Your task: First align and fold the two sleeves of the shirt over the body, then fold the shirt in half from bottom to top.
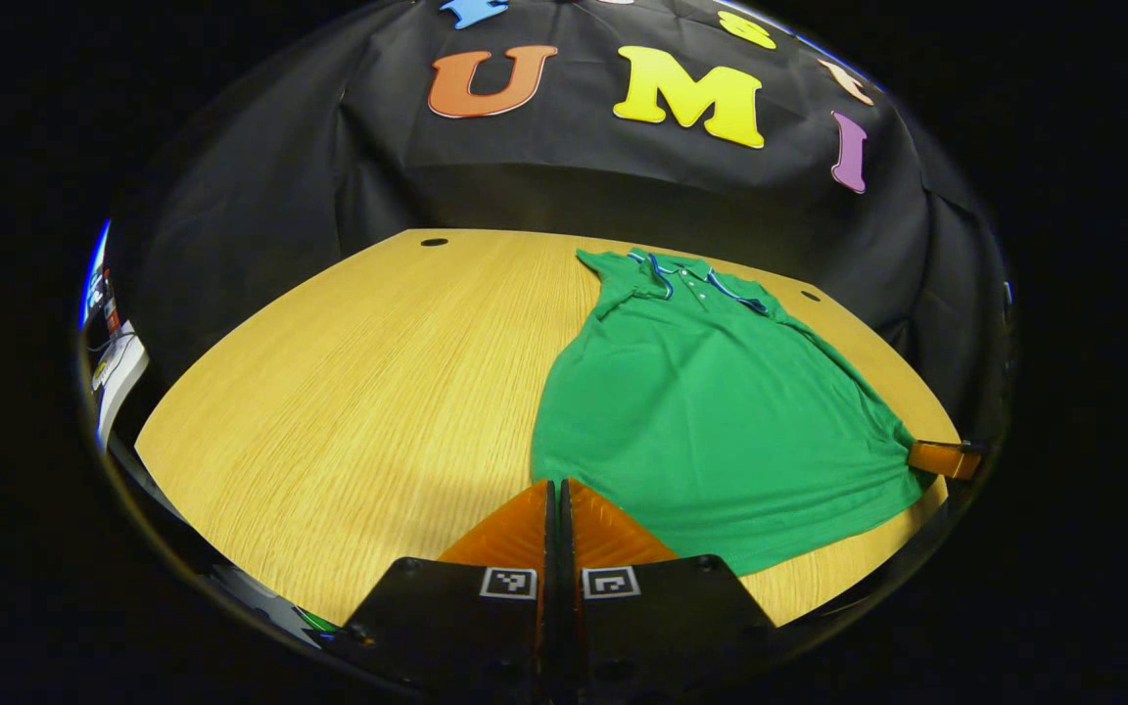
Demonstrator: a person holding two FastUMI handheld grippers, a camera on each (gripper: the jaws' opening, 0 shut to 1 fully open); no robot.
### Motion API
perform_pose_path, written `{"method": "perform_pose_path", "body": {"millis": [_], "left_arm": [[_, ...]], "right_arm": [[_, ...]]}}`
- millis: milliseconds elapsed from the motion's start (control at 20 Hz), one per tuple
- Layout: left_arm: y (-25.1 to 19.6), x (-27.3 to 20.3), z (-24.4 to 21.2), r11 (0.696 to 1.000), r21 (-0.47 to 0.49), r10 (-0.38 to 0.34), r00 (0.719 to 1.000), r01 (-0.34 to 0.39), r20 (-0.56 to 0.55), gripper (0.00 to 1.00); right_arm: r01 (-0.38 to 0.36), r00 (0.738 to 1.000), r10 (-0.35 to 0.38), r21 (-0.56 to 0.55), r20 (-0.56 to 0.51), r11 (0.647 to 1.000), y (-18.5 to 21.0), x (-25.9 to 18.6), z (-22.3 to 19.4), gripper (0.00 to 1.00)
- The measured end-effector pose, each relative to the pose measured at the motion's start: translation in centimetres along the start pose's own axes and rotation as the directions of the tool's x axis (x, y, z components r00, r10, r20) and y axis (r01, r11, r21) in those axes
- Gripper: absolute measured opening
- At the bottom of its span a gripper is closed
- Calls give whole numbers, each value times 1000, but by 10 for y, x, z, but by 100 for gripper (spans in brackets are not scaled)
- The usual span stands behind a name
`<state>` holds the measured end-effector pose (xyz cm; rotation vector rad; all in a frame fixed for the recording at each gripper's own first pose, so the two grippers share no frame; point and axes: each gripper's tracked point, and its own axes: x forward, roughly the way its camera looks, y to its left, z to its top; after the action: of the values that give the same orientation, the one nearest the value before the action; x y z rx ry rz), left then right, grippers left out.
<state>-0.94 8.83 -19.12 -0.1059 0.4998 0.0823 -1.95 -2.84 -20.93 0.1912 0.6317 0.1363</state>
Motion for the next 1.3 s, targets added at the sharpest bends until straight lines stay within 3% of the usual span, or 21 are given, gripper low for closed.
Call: {"method": "perform_pose_path", "body": {"millis": [550, 1000, 1300], "left_arm": [[-23, 7, 115, 999, 45, -23, 984, 15, 178, 3], [-36, 83, 217, 999, 41, -28, 963, 17, 267, 3], [-45, 146, 272, 996, 91, -38, 952, 10, 304, 3]], "right_arm": [[-15, 984, 25, -53, 176, 998, 14, -1, 126, 0], [12, 962, 1, -47, 273, 999, 14, 60, 235, 0], [32, 950, -26, -12, 310, 999, 5, 117, 300, 2]]}}
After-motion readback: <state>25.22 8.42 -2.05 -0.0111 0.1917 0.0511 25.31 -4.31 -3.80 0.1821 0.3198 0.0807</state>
